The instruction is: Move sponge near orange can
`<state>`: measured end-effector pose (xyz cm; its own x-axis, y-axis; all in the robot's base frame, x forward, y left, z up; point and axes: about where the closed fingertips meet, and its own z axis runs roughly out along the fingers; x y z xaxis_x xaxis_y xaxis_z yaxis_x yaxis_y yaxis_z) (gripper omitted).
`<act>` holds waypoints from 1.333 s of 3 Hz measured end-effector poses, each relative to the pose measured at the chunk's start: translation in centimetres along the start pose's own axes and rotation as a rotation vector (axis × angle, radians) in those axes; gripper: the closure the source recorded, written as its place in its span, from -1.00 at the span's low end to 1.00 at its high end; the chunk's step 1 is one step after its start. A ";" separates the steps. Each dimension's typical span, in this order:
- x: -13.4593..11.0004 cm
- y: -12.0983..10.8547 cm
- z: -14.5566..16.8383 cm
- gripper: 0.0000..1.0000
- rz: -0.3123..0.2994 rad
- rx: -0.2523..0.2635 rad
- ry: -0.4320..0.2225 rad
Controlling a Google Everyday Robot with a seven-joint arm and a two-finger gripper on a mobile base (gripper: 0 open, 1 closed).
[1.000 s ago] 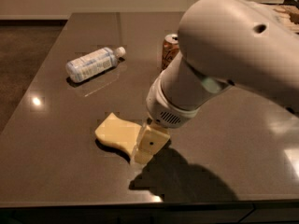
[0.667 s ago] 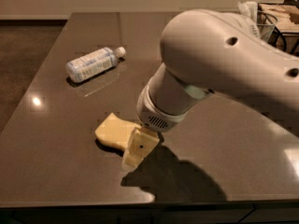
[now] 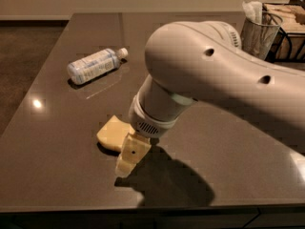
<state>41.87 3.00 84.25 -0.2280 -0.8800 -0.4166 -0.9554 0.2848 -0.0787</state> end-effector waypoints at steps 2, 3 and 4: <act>-0.7 0.2 0.9 -0.17 0.002 -0.007 0.015; -0.6 -0.8 0.0 0.30 0.013 -0.006 0.006; 0.1 -3.1 -1.4 0.76 0.044 0.010 0.006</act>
Offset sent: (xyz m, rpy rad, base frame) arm 0.0050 0.0131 -0.0069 -0.0094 0.0254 0.0000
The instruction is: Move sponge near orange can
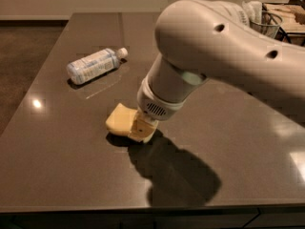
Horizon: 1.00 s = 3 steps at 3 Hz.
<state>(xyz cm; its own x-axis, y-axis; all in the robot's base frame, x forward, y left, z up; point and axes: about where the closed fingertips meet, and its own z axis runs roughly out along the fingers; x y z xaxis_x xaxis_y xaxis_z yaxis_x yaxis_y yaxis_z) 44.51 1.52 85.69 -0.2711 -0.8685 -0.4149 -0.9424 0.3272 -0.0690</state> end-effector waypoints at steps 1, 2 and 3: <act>1.1 -3.8 -1.3 1.00 0.059 0.027 0.013; 3.1 -8.3 -2.0 1.00 0.142 0.076 0.040; 5.3 -12.2 -3.0 1.00 0.212 0.128 0.053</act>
Offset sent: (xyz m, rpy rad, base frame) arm 0.1139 -0.1125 0.0104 -0.0636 -0.0019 -0.2997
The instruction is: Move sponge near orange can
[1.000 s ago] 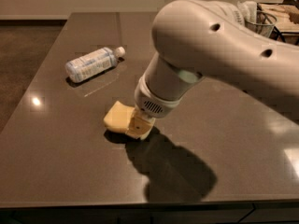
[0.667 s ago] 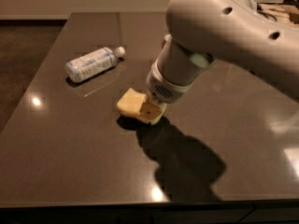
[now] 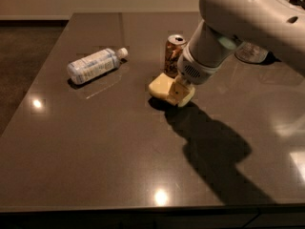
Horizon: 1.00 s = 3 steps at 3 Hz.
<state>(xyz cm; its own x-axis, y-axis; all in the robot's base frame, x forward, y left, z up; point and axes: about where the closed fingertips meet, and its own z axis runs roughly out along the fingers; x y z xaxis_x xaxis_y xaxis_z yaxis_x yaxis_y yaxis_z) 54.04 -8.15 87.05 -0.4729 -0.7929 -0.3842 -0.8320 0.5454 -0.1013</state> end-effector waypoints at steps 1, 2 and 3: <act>1.4 -3.1 -0.1 0.65 0.054 0.036 0.013; 2.2 -4.7 0.5 0.19 0.086 0.052 0.013; 2.6 -5.1 1.4 -0.27 0.117 0.060 0.000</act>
Offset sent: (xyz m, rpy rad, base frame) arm 0.0464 -0.0587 -0.0184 -0.0036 -0.0152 -0.1467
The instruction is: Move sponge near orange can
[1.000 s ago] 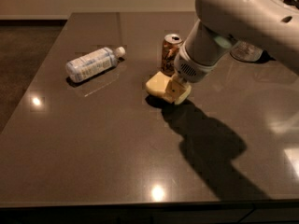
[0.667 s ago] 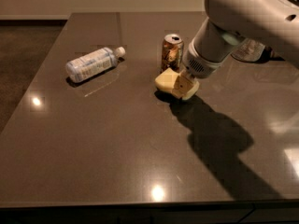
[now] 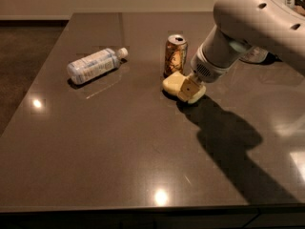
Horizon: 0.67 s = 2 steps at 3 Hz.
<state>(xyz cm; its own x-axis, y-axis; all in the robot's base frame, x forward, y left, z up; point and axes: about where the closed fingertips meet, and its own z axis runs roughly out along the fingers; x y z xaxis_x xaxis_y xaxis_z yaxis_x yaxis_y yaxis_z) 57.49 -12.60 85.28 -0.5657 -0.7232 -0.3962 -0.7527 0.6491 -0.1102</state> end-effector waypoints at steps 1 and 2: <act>0.0 0.1 -0.1 -0.73 -0.002 0.001 -0.001; -0.1 0.1 -0.1 -1.00 -0.003 0.001 -0.001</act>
Offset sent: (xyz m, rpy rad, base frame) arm -0.0004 0.0006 0.0006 -0.0004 -0.0016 0.0011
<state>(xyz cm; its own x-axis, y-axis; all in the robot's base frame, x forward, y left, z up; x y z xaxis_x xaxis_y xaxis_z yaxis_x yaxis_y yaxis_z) 57.39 -12.49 85.38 -0.5630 -0.7252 -0.3964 -0.7540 0.6471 -0.1128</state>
